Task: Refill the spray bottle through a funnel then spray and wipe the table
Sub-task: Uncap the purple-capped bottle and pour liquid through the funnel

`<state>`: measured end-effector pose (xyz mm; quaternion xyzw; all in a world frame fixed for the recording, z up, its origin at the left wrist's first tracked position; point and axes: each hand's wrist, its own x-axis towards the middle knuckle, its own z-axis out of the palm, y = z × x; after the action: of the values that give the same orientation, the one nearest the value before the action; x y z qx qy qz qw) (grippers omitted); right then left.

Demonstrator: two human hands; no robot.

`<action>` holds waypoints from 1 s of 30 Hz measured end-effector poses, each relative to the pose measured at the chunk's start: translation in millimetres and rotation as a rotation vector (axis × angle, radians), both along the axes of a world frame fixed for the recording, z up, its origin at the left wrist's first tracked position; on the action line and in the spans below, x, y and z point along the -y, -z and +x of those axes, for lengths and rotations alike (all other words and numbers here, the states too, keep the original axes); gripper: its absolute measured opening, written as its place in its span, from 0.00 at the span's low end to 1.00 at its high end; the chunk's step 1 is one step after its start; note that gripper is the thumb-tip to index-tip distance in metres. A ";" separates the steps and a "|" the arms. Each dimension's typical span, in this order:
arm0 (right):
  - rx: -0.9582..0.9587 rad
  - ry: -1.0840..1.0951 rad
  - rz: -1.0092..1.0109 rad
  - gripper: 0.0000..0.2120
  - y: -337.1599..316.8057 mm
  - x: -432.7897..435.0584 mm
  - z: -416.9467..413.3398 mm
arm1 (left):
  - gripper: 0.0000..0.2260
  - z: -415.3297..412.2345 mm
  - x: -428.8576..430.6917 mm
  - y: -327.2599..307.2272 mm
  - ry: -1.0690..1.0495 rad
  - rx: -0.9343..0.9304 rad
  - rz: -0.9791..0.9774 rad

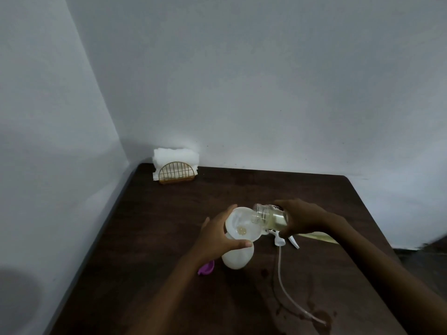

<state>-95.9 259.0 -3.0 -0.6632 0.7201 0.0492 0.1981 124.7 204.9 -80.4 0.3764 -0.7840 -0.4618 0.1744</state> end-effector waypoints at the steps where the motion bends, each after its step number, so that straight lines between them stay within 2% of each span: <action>1: -0.004 0.004 0.004 0.27 0.8 0.3 -0.6 | 0.48 -0.3 0.2 0.4 -0.002 -0.001 -0.001; 6: -0.019 0.005 0.001 0.25 1.6 0.9 -0.7 | 0.48 -0.6 0.5 0.7 -0.002 -0.004 -0.002; 10: -0.020 -0.009 -0.005 0.30 0.6 0.6 -0.3 | 0.48 -0.6 0.6 0.9 -0.001 -0.005 -0.002; 16: -0.021 -0.002 -0.003 0.27 2.3 1.6 -1.3 | 0.47 -0.5 0.8 1.0 0.004 -0.011 -0.004; 30: -0.018 -0.008 -0.003 0.29 3.5 2.0 -2.0 | 0.47 -0.4 1.1 2.3 0.000 -0.014 -0.008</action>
<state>-97.8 257.0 -6.5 -0.6657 0.7195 0.0550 0.1902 124.4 203.8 -82.7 0.3725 -0.7846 -0.4611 0.1816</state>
